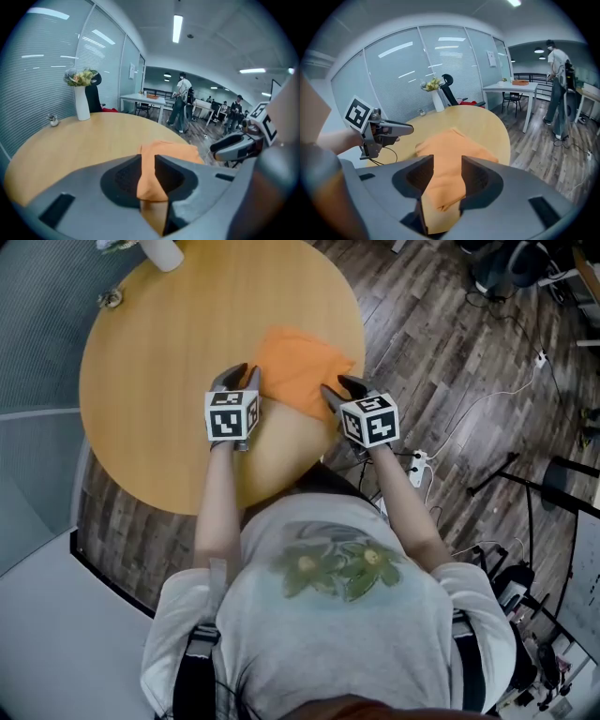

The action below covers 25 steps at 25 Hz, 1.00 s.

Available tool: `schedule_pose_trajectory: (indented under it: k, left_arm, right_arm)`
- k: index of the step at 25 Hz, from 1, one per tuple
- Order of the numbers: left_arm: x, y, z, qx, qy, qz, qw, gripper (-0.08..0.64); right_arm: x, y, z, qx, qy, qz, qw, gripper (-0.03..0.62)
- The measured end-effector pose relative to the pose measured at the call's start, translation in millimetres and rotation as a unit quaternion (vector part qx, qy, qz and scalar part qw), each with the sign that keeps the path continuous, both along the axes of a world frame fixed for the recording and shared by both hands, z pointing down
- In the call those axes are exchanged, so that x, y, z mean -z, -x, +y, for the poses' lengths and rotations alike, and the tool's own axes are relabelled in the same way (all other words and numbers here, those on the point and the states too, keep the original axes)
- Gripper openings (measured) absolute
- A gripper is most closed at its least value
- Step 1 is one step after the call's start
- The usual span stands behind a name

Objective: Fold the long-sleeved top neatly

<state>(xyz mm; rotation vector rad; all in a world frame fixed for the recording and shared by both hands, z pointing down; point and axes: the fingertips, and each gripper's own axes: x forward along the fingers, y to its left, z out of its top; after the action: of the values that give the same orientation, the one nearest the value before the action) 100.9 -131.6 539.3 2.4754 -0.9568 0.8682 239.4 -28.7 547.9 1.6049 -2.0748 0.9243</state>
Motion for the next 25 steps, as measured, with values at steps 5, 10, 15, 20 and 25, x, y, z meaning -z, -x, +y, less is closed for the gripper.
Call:
schedule_pose_trajectory:
  k: [5,10,15,20,25]
  left_arm:
    - [36,1,25,-0.027,-0.01,0.027,0.9992,0.054]
    - [64,-1,50,-0.053,-0.022,0.047,0.9973,0.011]
    - [80,-3,70,-0.055,-0.028,0.042,0.9972,0.005]
    - [95,-7,94,-0.083,-0.034,0.061,0.9941,0.005]
    - [111,-7,113,-0.098,-0.035,0.074,0.9918,0.005]
  right_arm:
    - [36,10,23,-0.044,-0.036,-0.015,0.998,0.193]
    - [68,25,41,-0.073,-0.071,-0.024,0.995,0.118]
    - [94,32,54,-0.106,-0.091,-0.013,0.99,0.046]
    - [104,47,62,-0.113,-0.087,0.007,0.99,0.02]
    - [121,62,71,-0.119,-0.109,0.018,0.987,0.018]
